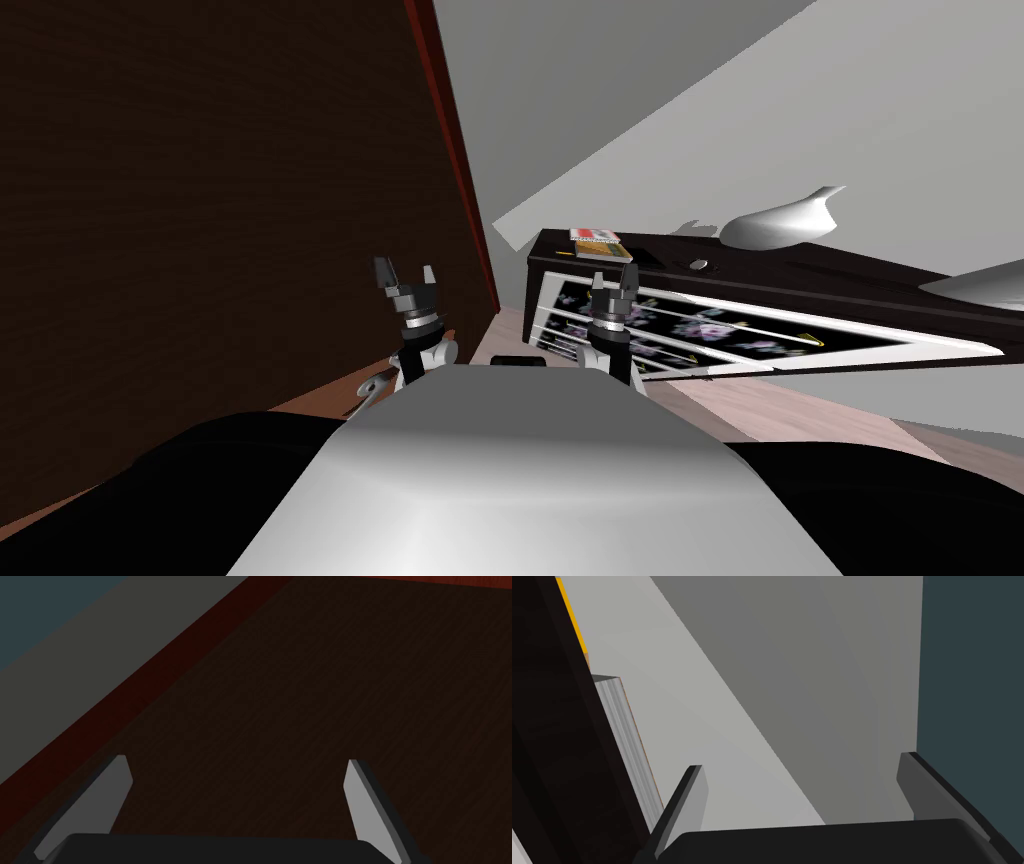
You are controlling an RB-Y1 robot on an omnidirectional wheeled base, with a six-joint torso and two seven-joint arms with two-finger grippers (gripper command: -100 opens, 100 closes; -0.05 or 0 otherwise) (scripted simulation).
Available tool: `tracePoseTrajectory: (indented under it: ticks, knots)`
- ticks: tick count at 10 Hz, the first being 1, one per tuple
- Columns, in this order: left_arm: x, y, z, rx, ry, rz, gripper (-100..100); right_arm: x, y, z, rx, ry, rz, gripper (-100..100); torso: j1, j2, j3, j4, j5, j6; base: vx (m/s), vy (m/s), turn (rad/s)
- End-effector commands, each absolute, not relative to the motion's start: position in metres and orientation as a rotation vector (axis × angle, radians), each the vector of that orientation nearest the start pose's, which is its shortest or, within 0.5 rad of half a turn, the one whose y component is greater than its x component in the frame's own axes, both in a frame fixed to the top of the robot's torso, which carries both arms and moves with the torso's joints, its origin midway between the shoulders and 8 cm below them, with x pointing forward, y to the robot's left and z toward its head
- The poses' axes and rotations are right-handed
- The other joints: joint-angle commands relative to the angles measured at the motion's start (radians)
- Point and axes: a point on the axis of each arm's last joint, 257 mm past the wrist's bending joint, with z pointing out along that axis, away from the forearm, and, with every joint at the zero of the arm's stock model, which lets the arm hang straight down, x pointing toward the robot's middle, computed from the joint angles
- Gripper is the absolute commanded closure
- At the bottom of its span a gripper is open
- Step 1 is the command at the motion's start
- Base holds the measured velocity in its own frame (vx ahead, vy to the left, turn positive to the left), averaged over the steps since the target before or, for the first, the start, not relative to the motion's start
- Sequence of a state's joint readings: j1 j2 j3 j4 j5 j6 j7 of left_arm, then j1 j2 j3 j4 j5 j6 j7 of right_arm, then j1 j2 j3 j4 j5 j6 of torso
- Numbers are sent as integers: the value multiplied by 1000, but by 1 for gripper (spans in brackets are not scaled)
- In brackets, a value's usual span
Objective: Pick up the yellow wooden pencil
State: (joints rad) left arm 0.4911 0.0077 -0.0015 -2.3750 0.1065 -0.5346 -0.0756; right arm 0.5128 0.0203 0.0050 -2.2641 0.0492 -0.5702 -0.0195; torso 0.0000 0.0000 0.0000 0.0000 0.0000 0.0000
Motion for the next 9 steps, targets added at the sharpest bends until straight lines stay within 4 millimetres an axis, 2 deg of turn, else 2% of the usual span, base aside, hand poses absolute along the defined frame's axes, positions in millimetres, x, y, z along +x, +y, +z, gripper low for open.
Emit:
tracePoseTrajectory:
  ticks: [1,9]
  knots:
    - [315,284,74,-581,475,-1334,0,335,-270,26,583,621,1310,-100,0,0,0,0,0,0,-17,7,20]
    - [315,284,74,-581,475,-1334,0,331,-260,24,431,773,1364,-100,1,3,2,1,0,0,-43,17,23]
